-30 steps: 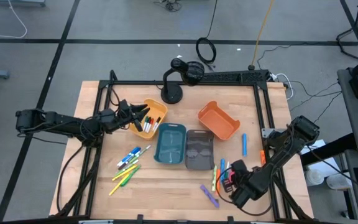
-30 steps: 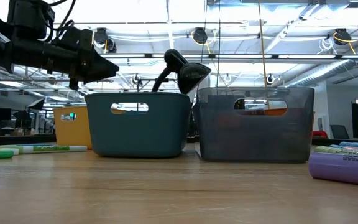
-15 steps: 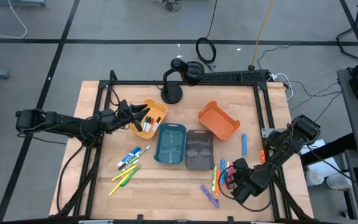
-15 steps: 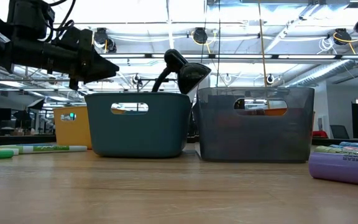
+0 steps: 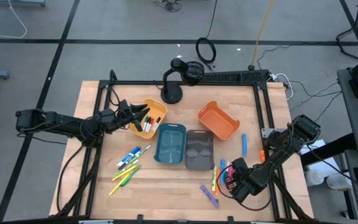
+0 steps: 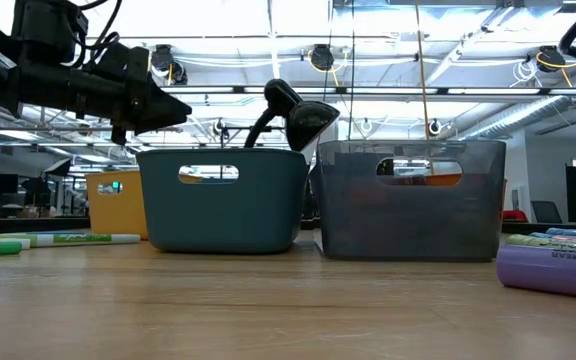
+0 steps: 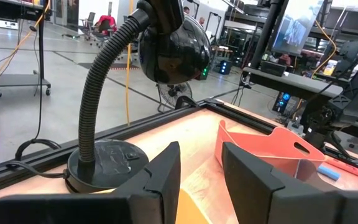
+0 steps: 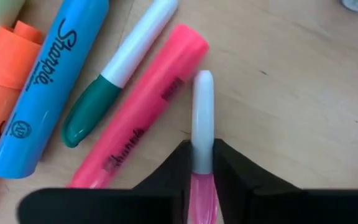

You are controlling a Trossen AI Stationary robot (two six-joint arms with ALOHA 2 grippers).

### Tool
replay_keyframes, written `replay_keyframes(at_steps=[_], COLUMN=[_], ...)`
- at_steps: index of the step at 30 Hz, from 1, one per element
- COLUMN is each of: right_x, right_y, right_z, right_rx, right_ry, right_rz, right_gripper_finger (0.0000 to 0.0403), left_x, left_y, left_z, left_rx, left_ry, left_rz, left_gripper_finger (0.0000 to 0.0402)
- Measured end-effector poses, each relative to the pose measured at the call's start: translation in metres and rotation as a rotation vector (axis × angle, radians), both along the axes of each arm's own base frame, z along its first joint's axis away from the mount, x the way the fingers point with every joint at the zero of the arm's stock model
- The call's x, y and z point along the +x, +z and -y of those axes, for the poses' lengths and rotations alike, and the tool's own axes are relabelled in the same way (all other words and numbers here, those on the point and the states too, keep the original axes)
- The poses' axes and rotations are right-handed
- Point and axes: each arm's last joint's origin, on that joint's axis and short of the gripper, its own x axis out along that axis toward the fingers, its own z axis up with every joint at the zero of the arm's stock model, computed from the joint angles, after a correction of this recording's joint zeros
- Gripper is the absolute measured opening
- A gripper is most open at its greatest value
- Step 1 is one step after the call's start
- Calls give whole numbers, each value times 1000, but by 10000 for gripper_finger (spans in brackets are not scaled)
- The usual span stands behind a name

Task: Pick & Place Markers
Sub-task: Put the white and pink highlighter into the yellow bin

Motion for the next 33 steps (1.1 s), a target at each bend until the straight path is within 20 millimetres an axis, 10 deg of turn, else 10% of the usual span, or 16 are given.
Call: replay_keyframes(at_steps=[15, 33], right_x=[-22, 0], right_y=[24, 37], right_z=[12, 9], right_rx=[-284, -523], right_ry=[-15, 307], right_rz=[186, 576], right_gripper_finger=[22, 21], left_x=[0, 0], left_y=[-1, 0], left_z=[0, 0], left_rx=[2, 0], left_ry=[-1, 0], left_rz=[-8, -4], left_gripper_finger=[124, 124])
